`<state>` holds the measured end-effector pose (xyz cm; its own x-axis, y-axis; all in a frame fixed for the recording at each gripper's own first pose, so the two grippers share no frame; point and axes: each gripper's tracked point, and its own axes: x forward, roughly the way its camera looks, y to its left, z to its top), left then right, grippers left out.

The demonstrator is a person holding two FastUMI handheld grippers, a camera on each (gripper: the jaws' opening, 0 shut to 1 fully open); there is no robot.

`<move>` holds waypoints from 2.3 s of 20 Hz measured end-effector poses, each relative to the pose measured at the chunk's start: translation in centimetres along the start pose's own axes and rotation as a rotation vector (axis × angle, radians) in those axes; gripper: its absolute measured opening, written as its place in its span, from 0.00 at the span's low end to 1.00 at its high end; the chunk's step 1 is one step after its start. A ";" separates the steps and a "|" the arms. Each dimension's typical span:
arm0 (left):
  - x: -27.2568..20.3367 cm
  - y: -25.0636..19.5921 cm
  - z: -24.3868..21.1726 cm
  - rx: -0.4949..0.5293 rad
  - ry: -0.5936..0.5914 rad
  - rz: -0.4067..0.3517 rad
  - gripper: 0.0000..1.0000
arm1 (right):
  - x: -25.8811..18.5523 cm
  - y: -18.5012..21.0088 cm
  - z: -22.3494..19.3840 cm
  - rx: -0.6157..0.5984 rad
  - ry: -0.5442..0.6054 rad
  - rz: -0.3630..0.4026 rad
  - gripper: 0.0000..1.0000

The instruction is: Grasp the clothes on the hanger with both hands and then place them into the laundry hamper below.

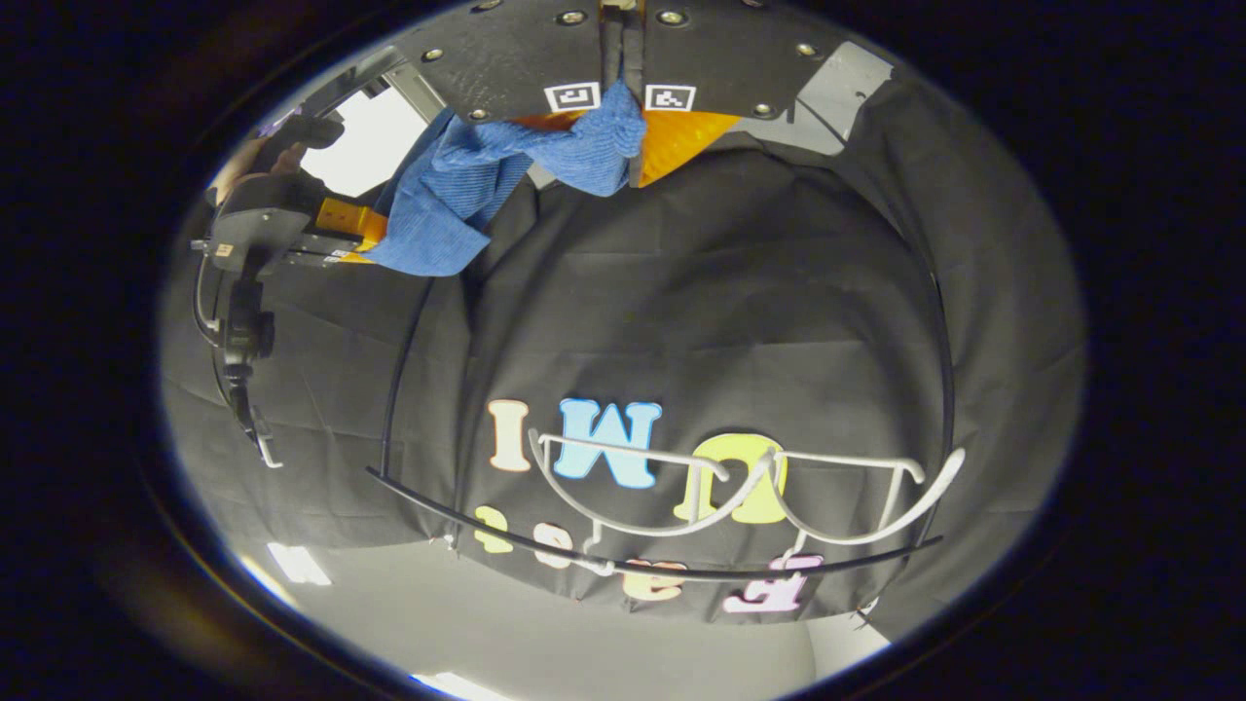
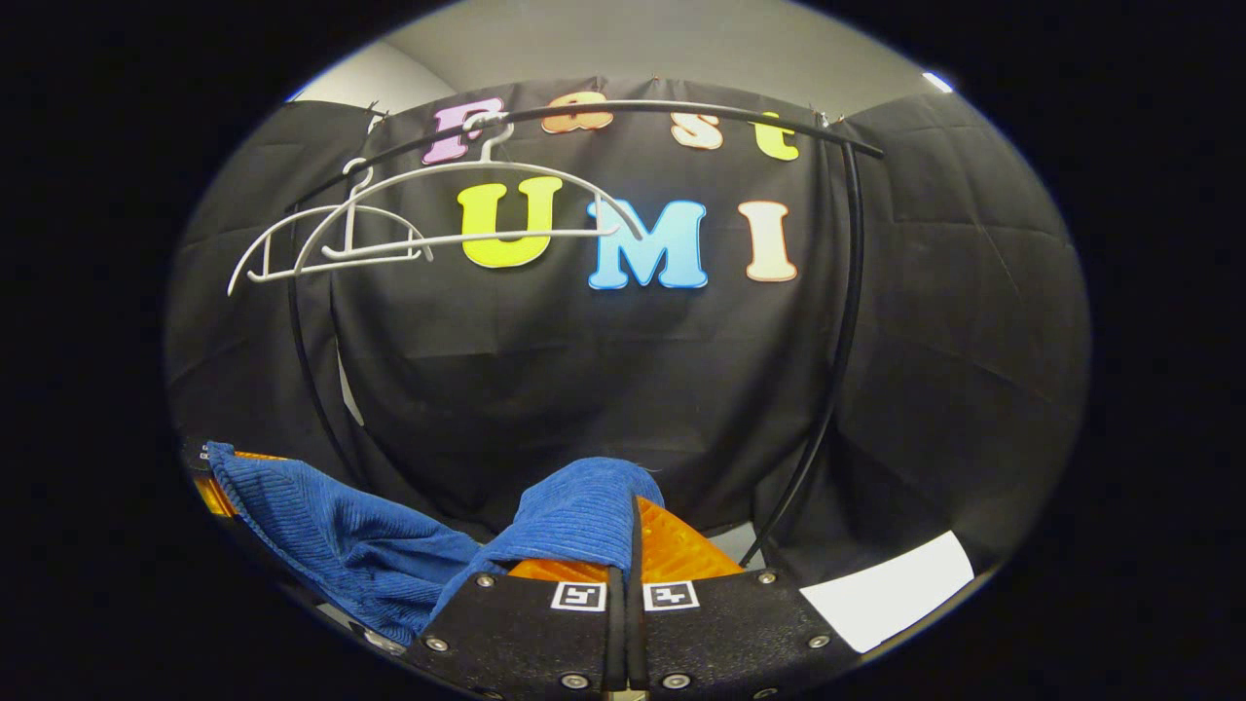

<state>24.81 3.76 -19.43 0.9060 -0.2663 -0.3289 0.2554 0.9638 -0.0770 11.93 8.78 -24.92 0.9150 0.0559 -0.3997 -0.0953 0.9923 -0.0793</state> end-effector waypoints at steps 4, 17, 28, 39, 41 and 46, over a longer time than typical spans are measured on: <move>1.4 -0.7 -4.8 -0.037 0.065 0.008 0.02 | 0.7 -1.3 -6.0 0.034 0.121 0.000 0.00; 6.7 1.4 -24.2 -0.107 0.332 0.090 0.02 | 5.5 -1.4 -24.6 0.098 0.446 0.003 0.00; 9.3 4.3 -34.0 -0.116 0.445 0.158 0.04 | 7.6 0.1 -33.1 0.099 0.555 0.007 0.03; 4.1 3.4 -32.7 -0.071 0.506 0.135 0.96 | 2.1 1.4 -31.5 0.055 0.643 0.078 0.99; 1.6 3.8 -30.5 -0.075 0.489 0.154 0.96 | 0.4 1.0 -29.7 0.025 0.622 0.074 0.98; -3.9 3.4 -22.4 -0.025 0.365 0.168 0.96 | -3.6 -2.3 -22.6 0.012 0.506 -0.015 0.98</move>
<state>14.53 8.39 -39.52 0.7536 -0.0870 -0.6515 0.1017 0.9947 -0.0152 0.03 3.77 -43.97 0.6115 -0.0161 -0.7911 -0.0764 0.9939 -0.0793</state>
